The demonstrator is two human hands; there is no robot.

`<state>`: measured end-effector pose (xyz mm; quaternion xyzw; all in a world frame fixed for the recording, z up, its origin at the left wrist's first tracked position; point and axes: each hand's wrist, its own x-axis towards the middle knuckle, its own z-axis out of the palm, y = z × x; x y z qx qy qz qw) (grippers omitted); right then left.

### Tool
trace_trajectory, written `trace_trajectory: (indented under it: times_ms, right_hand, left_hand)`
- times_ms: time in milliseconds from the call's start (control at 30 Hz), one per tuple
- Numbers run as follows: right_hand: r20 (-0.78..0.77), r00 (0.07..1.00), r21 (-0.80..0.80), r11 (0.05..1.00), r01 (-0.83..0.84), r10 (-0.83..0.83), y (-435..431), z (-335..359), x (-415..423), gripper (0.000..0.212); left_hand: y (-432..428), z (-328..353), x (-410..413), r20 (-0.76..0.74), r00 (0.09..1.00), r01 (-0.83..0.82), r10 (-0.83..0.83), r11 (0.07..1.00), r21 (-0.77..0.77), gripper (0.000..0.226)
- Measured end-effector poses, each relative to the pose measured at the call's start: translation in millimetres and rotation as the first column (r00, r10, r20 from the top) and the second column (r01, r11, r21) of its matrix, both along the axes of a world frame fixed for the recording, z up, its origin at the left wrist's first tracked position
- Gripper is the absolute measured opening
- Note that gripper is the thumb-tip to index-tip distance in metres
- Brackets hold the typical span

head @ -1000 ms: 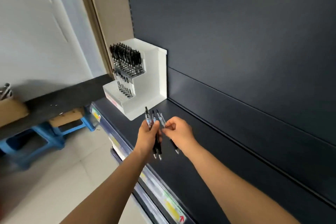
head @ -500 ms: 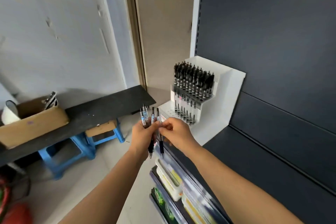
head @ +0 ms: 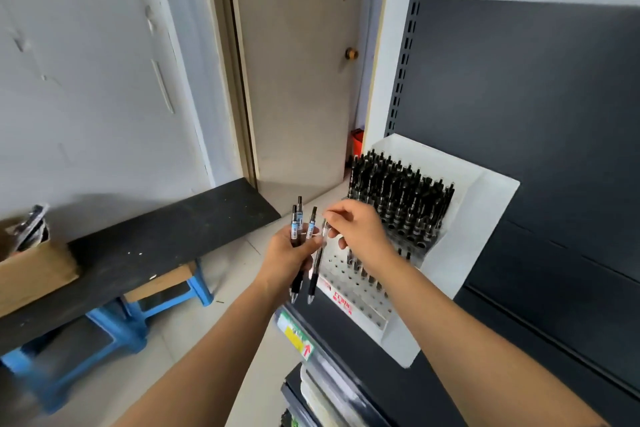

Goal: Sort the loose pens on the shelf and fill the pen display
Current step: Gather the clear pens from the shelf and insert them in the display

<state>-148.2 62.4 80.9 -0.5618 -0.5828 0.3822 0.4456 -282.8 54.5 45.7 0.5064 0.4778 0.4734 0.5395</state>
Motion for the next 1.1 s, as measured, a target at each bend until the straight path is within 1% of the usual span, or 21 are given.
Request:
trace_trajectory:
  times_ms: [67, 100, 167, 233, 300, 400, 500, 600, 700, 833, 967, 1100]
  right_hand:
    - [0.038, 0.998, 0.067, 0.996, 0.052, -0.055, 16, 6, 4, 0.021]
    - [0.063, 0.994, 0.114, 0.990, 0.084, -0.091, 26, 10, 5, 0.021]
    - [0.129, 0.980, 0.197, 0.972, 0.126, -0.153, 39, 15, 6, 0.012]
    - [0.239, 0.950, 0.268, 0.954, 0.132, -0.199, 47, 14, 6, 0.007]
    - [0.384, 0.890, 0.323, 0.939, 0.119, -0.245, 56, 9, 7, 0.008]
    - [0.563, 0.779, 0.314, 0.943, 0.107, -0.276, 66, 8, 6, 0.013]
    - [0.673, 0.686, 0.258, 0.957, 0.132, -0.276, 69, 6, -3, 0.017]
    - [0.691, 0.641, 0.259, 0.942, 0.211, -0.334, 66, 4, -10, 0.017]
    - [0.653, 0.592, 0.329, 0.881, 0.340, -0.472, 63, 8, -15, 0.018]
    - [0.662, 0.520, 0.322, 0.831, 0.453, -0.540, 53, 7, -25, 0.019]
    - [0.661, 0.466, 0.309, 0.780, 0.545, -0.588, 49, 8, -34, 0.020]
    - [0.686, 0.412, 0.319, 0.757, 0.570, -0.600, 50, 8, -38, 0.021]
  left_hand:
    - [18, 4, 3, -0.002, 0.999, -0.042, 0.043, 0.998, 0.045, 0.008]
    - [30, 7, 3, 0.002, 0.998, -0.057, 0.057, 0.996, 0.065, 0.009]
    - [48, 10, 3, 0.011, 0.998, -0.058, 0.057, 0.995, 0.077, 0.010]
    - [62, 10, 3, 0.021, 0.999, -0.039, 0.037, 0.996, 0.074, 0.013]
    - [77, 8, 5, 0.045, 0.999, -0.009, 0.006, 0.998, 0.063, 0.014]
    - [104, 3, 8, 0.057, 0.997, 0.052, -0.055, 0.997, 0.052, 0.010]
    - [127, -6, 8, 0.062, 0.985, 0.161, -0.163, 0.986, 0.030, 0.010]
    - [141, -10, 9, 0.052, 0.960, 0.275, -0.276, 0.961, 0.028, 0.008]
    - [152, -10, 11, 0.048, 0.925, 0.377, -0.378, 0.926, 0.023, 0.009]
    - [153, -11, 9, 0.060, 0.872, 0.484, -0.485, 0.874, 0.033, 0.012]
    - [153, -14, 6, 0.038, 0.830, 0.555, -0.556, 0.831, 0.045, 0.008]
    - [151, -15, 0, 0.062, 0.823, 0.565, -0.565, 0.825, 0.024, 0.009]
